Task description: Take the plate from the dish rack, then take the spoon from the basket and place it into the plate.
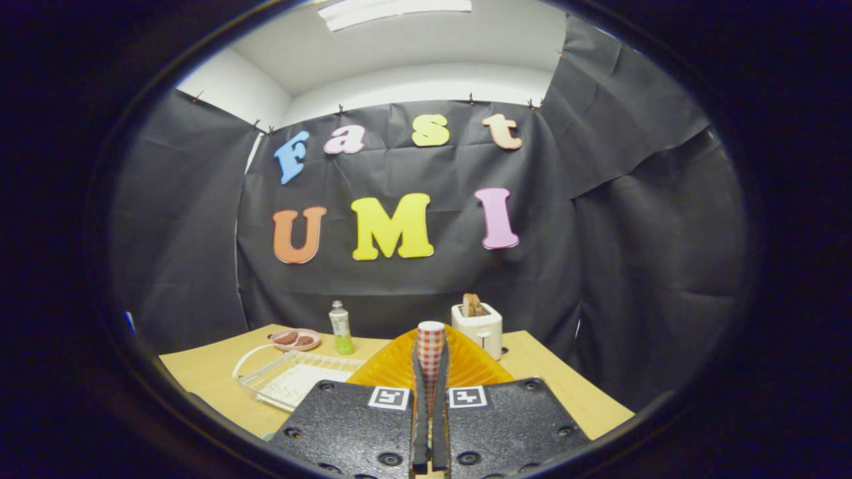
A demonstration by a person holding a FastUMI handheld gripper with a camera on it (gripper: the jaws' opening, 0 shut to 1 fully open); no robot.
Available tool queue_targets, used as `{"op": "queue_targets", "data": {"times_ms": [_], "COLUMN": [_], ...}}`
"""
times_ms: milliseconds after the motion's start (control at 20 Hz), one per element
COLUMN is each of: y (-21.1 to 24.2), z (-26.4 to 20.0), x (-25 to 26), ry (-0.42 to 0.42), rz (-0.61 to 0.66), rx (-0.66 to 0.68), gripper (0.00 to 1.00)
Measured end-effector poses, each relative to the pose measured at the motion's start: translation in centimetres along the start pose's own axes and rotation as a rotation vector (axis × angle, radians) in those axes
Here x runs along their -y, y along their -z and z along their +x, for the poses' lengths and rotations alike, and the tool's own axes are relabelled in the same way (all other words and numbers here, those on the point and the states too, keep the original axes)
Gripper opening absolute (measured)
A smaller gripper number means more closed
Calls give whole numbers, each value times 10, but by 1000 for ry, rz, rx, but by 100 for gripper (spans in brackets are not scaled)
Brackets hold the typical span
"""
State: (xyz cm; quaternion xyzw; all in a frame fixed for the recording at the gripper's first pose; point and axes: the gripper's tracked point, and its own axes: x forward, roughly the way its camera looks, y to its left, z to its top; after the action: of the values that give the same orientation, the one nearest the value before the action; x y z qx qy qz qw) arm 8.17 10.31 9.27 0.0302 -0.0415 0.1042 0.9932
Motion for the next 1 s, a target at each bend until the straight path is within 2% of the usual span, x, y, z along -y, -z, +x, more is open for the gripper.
{"op": "queue_targets", "data": {"times_ms": [250,500,800,1000], "y": [34,67,119,135], "z": [-24,-29,-24,-26], "x": [-71,-113,-139,-144], "ry": [-76,-95,-111,-104], "rz": [-23,-28,44,101], "rx": [9,39,-20,-31], "gripper": [8,8,9,12]}}
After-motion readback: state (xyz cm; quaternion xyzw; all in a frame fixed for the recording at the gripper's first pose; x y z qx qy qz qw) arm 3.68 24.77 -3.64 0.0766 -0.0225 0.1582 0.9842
